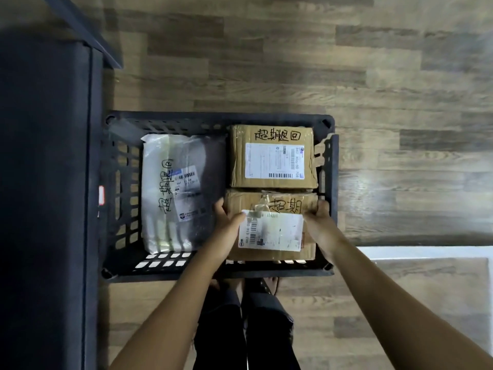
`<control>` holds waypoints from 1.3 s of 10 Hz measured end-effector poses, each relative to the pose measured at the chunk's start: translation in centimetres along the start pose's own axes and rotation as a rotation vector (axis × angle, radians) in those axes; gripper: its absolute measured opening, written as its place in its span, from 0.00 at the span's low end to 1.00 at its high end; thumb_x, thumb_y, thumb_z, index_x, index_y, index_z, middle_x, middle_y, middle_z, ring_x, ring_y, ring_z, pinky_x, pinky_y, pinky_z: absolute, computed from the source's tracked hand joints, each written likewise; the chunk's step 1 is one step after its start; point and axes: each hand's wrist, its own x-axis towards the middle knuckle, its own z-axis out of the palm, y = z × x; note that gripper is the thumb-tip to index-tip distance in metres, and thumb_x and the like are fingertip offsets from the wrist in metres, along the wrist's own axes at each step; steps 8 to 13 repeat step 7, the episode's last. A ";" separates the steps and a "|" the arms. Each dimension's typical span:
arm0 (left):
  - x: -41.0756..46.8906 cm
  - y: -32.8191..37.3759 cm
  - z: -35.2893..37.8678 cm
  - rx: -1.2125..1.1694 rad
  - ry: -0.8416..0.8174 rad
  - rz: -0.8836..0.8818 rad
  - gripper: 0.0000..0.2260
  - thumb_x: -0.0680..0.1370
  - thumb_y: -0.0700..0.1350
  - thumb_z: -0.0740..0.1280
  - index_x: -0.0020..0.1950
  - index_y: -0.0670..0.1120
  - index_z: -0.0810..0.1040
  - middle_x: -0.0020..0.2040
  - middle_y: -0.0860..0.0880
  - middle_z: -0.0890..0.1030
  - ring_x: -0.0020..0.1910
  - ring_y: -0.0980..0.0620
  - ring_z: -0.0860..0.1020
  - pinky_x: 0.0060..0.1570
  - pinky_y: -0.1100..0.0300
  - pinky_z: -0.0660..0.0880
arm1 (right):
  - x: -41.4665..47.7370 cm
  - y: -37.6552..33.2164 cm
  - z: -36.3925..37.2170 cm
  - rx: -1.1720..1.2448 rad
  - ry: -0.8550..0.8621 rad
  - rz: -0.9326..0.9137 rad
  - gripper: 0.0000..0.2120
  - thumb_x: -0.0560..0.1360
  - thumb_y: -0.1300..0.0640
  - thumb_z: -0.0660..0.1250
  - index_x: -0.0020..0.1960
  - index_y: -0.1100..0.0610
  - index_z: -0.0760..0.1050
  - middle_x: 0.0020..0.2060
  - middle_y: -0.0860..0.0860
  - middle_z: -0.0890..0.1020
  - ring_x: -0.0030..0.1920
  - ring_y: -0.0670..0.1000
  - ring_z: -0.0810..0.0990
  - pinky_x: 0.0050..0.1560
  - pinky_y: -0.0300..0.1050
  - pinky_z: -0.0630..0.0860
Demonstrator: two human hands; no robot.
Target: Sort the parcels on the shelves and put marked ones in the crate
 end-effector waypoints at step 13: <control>-2.2 -0.6 -4.4 0.124 -0.002 0.051 0.29 0.81 0.47 0.58 0.78 0.50 0.46 0.78 0.47 0.52 0.76 0.47 0.55 0.74 0.51 0.55 | -3.1 -2.1 -0.2 -0.086 0.046 -0.117 0.27 0.81 0.51 0.52 0.76 0.53 0.46 0.76 0.54 0.55 0.64 0.59 0.72 0.57 0.49 0.70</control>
